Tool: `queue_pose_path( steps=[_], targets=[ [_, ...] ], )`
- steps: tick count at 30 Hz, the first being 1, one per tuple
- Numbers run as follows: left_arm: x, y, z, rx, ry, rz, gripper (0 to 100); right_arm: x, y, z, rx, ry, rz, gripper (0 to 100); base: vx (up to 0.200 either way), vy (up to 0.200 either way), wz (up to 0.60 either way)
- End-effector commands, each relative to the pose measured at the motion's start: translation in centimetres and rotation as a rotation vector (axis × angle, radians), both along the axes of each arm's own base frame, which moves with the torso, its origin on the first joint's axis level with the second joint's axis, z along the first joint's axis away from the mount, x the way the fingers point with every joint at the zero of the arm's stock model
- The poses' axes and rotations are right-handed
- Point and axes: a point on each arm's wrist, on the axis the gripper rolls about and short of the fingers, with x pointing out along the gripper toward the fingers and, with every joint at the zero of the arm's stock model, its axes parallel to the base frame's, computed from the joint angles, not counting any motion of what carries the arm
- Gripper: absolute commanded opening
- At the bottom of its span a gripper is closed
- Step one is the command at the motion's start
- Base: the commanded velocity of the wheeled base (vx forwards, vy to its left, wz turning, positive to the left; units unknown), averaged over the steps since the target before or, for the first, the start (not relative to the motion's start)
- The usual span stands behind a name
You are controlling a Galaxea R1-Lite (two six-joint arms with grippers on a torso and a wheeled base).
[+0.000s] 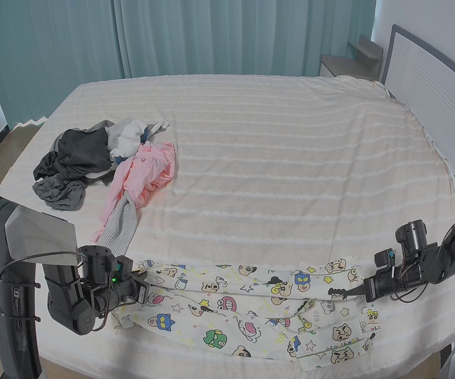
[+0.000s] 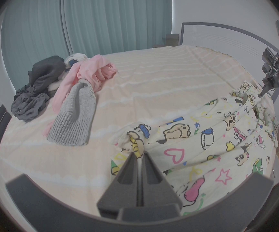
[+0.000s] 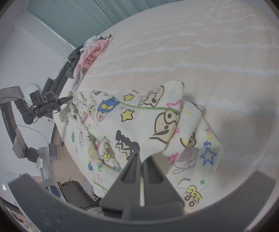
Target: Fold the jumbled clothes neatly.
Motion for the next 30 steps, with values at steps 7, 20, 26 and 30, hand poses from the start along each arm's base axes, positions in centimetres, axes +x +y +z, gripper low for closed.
queue_pose_path(
  steps=[7,20,26,30],
  targets=[
    [-0.8,-0.9,-1.5,0.016,0.059,-0.032,0,-1.1,0.1,-1.9,-0.054,0.058,0.048,0,0.0,0.0,0.0],
    [-1.2,-0.8,-2.4,0.002,0.007,-0.029,0,-2.1,0.0,-2.3,-0.08,0.092,0.068,0,0.0,0.0,0.0],
    [-1.3,-0.7,-2.5,0.003,0.011,-0.029,0,-2.2,0.1,-2.3,-0.086,0.099,0.079,0,0.0,0.0,0.0],
    [-1.3,-0.7,-2.5,0.003,0.011,-0.029,100,-2.4,0.1,-2.4,-0.092,0.1,0.092,100,0.0,0.0,0.0]
  ],
)
